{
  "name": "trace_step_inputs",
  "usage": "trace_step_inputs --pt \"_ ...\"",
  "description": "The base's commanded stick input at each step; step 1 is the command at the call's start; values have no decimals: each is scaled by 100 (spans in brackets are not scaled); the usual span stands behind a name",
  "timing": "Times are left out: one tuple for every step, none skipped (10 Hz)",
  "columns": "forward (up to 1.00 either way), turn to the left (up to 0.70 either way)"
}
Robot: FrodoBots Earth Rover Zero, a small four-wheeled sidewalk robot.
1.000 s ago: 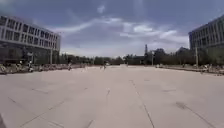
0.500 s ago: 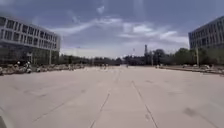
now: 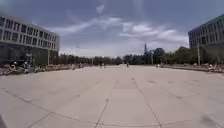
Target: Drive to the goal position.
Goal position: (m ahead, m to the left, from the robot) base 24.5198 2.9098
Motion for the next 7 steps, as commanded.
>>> trace_step_inputs --pt "60 0" --pt "60 0" --pt "60 0" --pt "60 0" --pt "58 0" --pt "56 0" --pt "56 0"
